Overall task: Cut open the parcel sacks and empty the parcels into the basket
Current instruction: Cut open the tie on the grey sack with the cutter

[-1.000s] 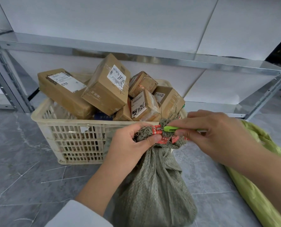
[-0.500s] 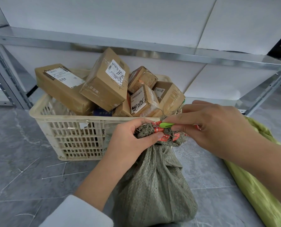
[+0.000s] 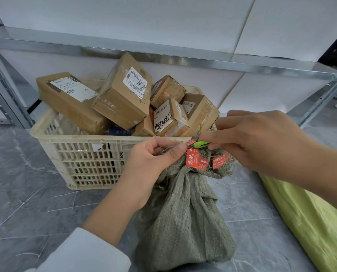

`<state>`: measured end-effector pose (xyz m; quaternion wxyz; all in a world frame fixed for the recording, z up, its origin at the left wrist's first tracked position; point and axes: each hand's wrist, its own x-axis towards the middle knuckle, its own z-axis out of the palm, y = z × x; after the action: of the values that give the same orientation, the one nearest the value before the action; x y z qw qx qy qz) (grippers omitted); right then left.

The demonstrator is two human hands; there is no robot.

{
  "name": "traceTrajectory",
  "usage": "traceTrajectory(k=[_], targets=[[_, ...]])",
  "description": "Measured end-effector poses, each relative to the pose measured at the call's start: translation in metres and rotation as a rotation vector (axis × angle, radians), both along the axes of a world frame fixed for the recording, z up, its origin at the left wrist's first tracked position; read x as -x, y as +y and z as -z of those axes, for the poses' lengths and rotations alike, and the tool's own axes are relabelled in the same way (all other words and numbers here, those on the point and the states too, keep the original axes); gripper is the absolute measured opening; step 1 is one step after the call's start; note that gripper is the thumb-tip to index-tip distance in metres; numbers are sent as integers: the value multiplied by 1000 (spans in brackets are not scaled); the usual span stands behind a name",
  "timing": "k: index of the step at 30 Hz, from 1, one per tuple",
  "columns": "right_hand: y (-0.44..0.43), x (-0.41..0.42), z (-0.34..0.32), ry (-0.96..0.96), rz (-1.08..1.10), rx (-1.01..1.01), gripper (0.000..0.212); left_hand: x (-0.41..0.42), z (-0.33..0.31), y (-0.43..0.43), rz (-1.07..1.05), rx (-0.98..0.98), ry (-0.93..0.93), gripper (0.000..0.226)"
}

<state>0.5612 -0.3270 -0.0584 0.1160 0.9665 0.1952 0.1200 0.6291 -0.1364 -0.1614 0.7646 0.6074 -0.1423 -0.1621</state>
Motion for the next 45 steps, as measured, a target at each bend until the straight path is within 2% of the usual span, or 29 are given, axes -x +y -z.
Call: traceTrajectory(k=[5, 9, 15, 19, 28, 36, 39, 41, 43, 45], targets=[[4, 0, 3, 20, -20, 62, 33, 3, 0, 1, -76, -48, -31, 25], [6, 6, 5, 26, -53, 115, 18, 4, -4, 3, -29, -122, -147, 23], [1, 9, 8, 92, -36, 198, 37, 4, -4, -2, 43, -170, -236, 25], [-5, 12, 9, 100, -29, 148, 27, 6, -3, -3, 7, -182, -287, 24], [-12, 16, 8, 113, 11, 18, 32, 7, 1, -7, 26, -186, -296, 25], [-17, 30, 2, 86, -4, 22, 31, 10, 2, -18, 62, -156, -290, 24], [-33, 31, 3, 95, 17, 75, 30, 8, 1, -10, 5, -204, -291, 23], [-57, 34, 2, 109, 88, -7, 44, 4, 0, -2, -84, -206, -282, 22], [-66, 41, -5, 54, 220, -215, 34, 4, -3, -1, -104, -199, -304, 23], [-57, 43, -8, -1, 292, -519, 27, 9, -4, -6, -71, -208, -305, 24]])
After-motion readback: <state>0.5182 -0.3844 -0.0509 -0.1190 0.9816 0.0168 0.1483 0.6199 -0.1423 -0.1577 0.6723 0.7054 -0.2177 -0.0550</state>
